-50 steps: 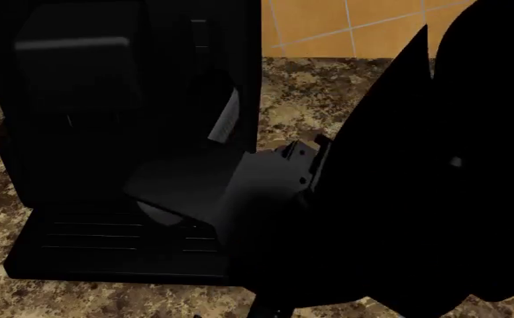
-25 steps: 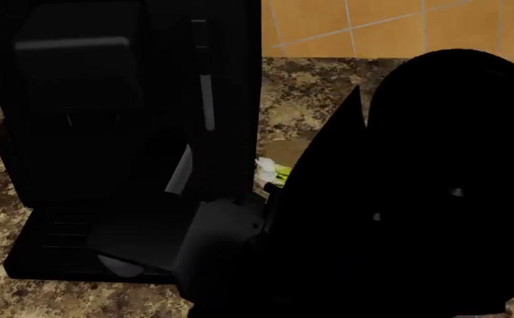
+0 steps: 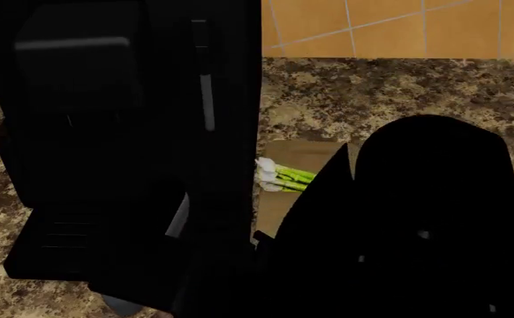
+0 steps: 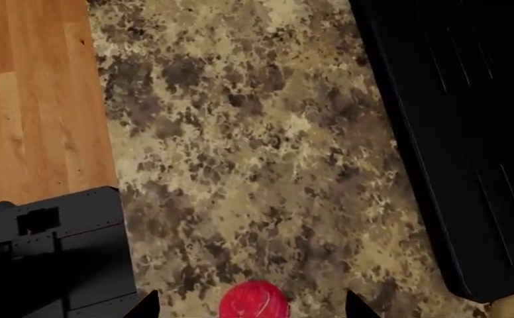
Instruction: Clear the non-vegetable object off the cutting board and place the vegetables onto it.
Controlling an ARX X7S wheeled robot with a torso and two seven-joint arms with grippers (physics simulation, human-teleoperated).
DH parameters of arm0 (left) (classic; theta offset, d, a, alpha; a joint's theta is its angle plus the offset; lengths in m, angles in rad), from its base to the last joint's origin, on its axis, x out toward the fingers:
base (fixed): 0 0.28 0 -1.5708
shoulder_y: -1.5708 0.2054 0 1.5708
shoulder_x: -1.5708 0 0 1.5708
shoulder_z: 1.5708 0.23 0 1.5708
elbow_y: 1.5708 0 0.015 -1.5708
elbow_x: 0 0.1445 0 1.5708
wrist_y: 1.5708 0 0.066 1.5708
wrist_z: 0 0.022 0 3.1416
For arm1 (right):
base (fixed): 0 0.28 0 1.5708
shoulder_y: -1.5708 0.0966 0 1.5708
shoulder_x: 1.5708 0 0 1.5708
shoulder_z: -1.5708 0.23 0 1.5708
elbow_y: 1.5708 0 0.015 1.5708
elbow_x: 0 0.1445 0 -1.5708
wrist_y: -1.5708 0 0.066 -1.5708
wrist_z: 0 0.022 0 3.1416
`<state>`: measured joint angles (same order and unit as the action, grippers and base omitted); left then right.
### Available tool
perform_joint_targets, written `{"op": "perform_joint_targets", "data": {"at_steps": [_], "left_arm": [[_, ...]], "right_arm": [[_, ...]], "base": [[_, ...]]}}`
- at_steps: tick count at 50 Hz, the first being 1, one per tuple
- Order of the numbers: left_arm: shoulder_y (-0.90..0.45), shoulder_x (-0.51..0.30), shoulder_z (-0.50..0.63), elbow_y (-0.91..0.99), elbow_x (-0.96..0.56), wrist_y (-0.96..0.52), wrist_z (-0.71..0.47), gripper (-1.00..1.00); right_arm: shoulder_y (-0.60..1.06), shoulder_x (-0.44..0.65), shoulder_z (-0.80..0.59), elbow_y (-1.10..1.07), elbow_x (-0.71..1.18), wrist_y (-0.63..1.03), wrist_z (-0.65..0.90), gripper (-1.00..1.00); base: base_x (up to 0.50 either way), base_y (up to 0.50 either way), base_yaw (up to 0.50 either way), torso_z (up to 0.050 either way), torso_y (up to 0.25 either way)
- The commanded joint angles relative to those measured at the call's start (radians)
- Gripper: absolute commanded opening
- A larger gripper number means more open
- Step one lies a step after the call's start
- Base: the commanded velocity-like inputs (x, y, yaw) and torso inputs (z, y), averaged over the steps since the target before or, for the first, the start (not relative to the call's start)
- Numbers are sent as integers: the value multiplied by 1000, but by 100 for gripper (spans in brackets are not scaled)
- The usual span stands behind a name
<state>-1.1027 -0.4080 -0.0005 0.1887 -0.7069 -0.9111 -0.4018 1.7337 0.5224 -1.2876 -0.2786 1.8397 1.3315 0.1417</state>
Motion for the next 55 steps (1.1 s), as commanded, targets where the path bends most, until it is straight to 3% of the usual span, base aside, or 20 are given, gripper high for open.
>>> {"op": "perform_joint_targets", "data": {"at_steps": [1,40,41,55], "left_arm": [[7,-7,-4,5,17,-6,-12,100],[4,-9,4,6,9,-3,-20,100],[4,-9,3,5,9,-3,-21,100],[11,-12,-3,10,1,-3,-25,100]], "right_arm": [[-47,31,-17,-13,33,-34,35,100],[-132,88,-66,-26,15,-69,25,100],[-131,90,-66,-29,18,-69,25,-100],[-95,91,-73,-32,47,-57,40,-100]], "base": [[0,1,1,0,0],[0,0,1,0,0],[0,0,0,0,0],[0,0,0,0,0]]}}
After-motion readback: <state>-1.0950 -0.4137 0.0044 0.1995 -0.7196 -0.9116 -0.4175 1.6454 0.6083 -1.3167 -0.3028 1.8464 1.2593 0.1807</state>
